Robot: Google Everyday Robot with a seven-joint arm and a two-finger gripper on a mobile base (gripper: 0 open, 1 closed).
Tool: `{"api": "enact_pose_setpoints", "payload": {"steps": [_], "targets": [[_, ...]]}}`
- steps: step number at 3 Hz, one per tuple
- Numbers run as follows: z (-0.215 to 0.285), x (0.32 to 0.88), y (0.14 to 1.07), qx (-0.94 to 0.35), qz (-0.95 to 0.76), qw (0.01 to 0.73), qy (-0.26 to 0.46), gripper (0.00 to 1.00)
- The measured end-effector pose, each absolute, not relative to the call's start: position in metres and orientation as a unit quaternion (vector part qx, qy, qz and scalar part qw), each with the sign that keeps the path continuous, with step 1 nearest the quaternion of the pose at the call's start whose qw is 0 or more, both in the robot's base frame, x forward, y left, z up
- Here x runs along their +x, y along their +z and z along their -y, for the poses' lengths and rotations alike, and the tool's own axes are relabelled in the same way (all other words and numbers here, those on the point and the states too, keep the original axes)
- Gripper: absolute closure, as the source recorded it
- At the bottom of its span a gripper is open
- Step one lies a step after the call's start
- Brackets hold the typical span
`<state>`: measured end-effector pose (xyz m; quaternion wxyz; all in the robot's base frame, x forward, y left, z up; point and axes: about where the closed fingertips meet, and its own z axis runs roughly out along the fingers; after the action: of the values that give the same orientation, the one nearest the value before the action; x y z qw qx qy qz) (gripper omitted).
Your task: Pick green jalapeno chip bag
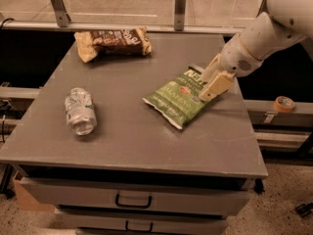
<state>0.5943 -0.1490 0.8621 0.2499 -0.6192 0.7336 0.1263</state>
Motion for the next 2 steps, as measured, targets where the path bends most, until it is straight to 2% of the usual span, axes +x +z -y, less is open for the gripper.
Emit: {"api": "enact_pose_setpoints", "payload": {"steps": [1,2], "targets": [[0.1441,0.5976,0.8634,-0.622,-0.730,0.254,0.128,0.00],[0.1440,0.5977,0.8634,-0.622,-0.730,0.254,0.128,0.00]]}}
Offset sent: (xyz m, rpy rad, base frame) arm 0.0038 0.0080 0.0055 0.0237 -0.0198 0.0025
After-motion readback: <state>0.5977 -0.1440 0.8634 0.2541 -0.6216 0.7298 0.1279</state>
